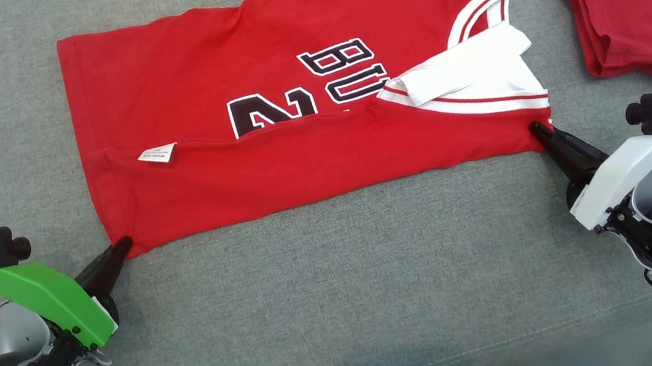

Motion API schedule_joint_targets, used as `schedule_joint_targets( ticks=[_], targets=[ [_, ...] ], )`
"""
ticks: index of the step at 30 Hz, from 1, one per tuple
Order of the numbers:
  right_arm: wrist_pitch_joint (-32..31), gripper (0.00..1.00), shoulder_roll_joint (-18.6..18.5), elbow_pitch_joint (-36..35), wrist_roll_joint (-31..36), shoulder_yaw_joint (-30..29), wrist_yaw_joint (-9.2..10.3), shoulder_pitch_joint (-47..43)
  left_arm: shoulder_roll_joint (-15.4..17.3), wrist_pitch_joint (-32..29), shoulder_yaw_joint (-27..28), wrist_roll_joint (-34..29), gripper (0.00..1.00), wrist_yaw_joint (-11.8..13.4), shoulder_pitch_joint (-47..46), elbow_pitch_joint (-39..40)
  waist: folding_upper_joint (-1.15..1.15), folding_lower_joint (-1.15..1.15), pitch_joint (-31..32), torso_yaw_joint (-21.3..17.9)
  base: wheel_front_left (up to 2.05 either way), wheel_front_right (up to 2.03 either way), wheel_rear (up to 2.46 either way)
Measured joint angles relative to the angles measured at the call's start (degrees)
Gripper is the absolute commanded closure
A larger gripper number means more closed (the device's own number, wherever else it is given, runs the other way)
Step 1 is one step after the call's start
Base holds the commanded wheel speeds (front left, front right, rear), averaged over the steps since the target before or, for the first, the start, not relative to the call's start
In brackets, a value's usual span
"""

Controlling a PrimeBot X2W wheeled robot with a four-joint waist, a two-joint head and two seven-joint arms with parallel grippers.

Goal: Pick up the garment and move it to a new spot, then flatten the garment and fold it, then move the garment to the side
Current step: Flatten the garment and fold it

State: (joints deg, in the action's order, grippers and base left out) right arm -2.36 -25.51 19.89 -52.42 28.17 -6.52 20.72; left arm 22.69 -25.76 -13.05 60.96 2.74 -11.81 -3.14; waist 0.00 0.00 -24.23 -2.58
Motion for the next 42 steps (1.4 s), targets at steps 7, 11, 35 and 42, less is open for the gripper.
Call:
schedule_joint_targets(
  ticks=[7, 11, 35, 42],
  targets=[
    [-3.0, 1.00, -1.6, -0.2, -4.5, -0.7, -0.35, -0.8, 0.2, -3.3, 0.1, 3.6, 1.00, -1.2, 0.1, -0.5, 0.00, 0.00, 1.6, 0.5, 0.00, 0.00, 0.00],
    [-5.1, 1.00, -4.0, -1.1, -7.1, -1.6, -0.52, -3.3, 0.9, -4.9, 0.8, 5.6, 1.00, -1.3, 0.7, -0.4, 0.00, 0.00, 2.8, 0.9, 0.00, 0.00, 0.00],
    [-9.3, 0.98, -10.3, -12.1, -12.4, -3.0, -0.37, -16.0, 4.9, -8.5, 3.5, 9.3, 1.00, -0.7, 14.0, 6.7, 0.00, 0.00, 4.5, 0.3, 0.00, 0.00, 0.00],
    [-8.7, 0.00, -10.8, -13.9, -10.0, -2.7, 0.65, -16.0, 5.0, -6.1, 3.9, 6.8, 0.00, -0.2, 14.2, 7.6, 0.00, 0.00, 4.2, 0.6, 0.00, 0.00, 0.00]
  ],
)
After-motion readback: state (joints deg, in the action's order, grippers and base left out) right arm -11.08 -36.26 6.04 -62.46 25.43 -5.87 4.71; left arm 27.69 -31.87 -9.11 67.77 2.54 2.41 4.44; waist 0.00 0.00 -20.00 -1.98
